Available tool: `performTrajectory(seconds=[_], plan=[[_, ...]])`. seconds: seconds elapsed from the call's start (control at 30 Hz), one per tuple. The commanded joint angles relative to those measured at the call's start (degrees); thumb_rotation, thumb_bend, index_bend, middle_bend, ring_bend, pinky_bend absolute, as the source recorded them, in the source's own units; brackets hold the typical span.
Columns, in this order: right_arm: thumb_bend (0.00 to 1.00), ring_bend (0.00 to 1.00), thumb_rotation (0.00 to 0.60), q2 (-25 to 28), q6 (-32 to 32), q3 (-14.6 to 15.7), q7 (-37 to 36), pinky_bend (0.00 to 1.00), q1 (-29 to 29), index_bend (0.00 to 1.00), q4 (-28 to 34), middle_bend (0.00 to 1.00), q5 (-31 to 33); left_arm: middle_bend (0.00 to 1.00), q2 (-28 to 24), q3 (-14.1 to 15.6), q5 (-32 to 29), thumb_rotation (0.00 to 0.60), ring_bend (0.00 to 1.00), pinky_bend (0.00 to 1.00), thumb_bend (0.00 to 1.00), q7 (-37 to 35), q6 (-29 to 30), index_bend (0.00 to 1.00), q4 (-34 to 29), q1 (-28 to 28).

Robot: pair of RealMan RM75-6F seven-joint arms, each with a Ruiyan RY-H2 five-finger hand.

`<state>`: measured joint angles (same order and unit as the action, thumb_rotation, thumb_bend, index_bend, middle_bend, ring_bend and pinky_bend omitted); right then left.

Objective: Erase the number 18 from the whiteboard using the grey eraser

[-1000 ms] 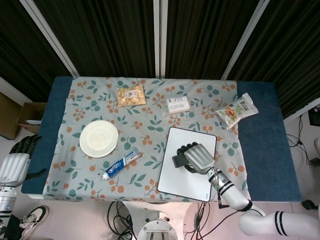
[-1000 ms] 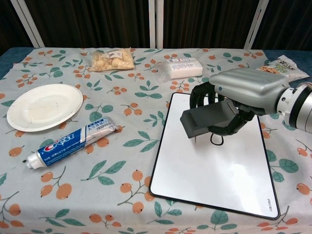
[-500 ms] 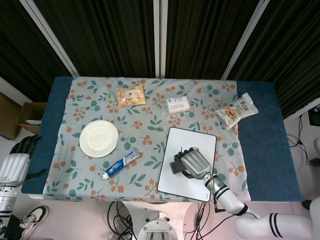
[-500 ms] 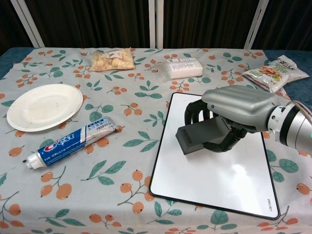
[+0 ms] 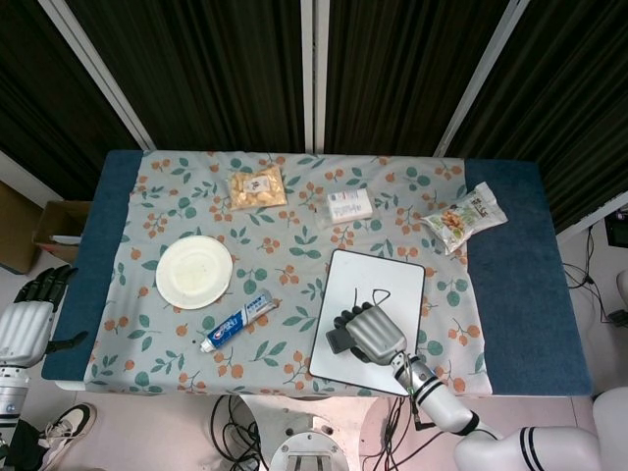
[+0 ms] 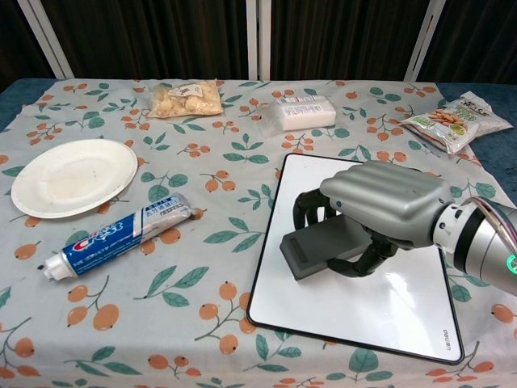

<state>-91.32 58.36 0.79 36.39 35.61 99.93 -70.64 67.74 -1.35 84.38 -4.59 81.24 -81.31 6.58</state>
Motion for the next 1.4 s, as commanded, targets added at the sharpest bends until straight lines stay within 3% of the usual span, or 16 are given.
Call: performTrajectory(seconds=[0.03, 0.43, 1.4], plan=[[0.37, 0.58, 0.6, -0.4, 0.1, 0.6, 0.9, 0.68, -0.2, 0.86, -0.4, 0.64, -0.1, 0.09, 0.0, 0.0, 0.0, 0.599, 0.06, 0.17, 0.05, 0.0, 0.0, 0.11, 0.0, 0.0], [0.38, 0.58, 0.6, -2.2, 0.5, -0.3, 1.8, 0.68, -0.4, 0.86, -2.9, 0.64, 1.3, 0.09, -0.1, -0.2, -0.3, 0.6, 0.06, 0.17, 0.05, -0.2, -0.1, 0.11, 0.1, -0.1], [0.39, 0.58, 0.6, -7.0, -3.9, -10.0, 3.0, 0.69, 6.1, 0.87, -20.8, 0.64, 13.8, 0.09, -1.3, -0.3, -1.6, 0.6, 0.06, 0.17, 0.05, 1.7, -1.0, 0.11, -1.1, -0.3]])
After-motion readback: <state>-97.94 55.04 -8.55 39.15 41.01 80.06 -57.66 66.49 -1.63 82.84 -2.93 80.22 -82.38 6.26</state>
